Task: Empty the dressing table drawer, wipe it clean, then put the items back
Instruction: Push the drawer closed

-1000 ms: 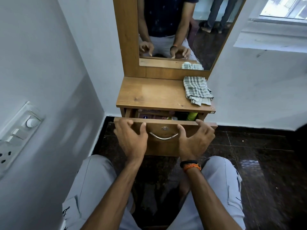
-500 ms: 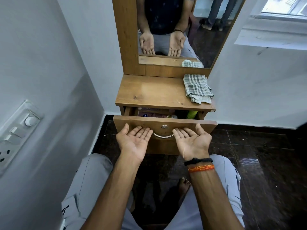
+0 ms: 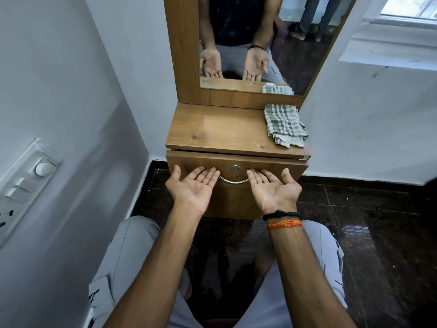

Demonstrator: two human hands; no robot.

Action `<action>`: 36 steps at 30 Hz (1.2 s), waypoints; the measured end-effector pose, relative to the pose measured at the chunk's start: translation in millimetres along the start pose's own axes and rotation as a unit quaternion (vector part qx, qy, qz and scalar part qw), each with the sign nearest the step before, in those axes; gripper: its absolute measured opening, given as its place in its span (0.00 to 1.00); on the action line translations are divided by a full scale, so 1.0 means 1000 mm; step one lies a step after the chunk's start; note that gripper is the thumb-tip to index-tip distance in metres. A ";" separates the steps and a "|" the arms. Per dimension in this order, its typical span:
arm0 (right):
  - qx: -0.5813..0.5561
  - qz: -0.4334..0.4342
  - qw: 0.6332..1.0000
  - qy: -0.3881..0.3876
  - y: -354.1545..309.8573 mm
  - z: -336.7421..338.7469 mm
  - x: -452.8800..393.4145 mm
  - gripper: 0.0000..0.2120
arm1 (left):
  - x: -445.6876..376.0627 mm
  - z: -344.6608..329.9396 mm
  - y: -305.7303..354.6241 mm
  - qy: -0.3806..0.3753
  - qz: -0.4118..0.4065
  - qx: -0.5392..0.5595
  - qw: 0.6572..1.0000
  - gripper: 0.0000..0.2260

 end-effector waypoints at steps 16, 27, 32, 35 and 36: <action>-0.007 0.009 1.000 -0.014 0.004 -0.017 -0.024 0.30 | -0.021 -0.025 0.008 -0.041 0.012 0.024 0.999 0.39; -0.016 0.008 1.000 -0.020 0.002 -0.022 -0.025 0.30 | -0.018 -0.031 0.010 -0.043 0.009 0.030 0.999 0.41; -0.001 0.014 1.000 -0.020 0.000 -0.018 -0.016 0.30 | -0.011 -0.029 0.007 -0.037 -0.013 0.021 0.999 0.40; 0.036 0.037 0.999 0.003 -0.001 -0.015 -0.008 0.28 | -0.005 -0.028 0.006 -0.024 -0.054 -0.012 0.998 0.36; 0.076 0.053 0.996 0.004 -0.002 -0.012 -0.004 0.26 | -0.003 -0.025 0.006 -0.012 -0.076 -0.050 0.996 0.34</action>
Point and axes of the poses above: each hand's wrist, its own x-axis away from the middle knuckle, its own z-axis out of the back of the hand, y = z × x, the point moved 6 cm from there along -x, towards the middle knuckle, and after that the axes turned 15 degrees about y, right-handed, at the moved point
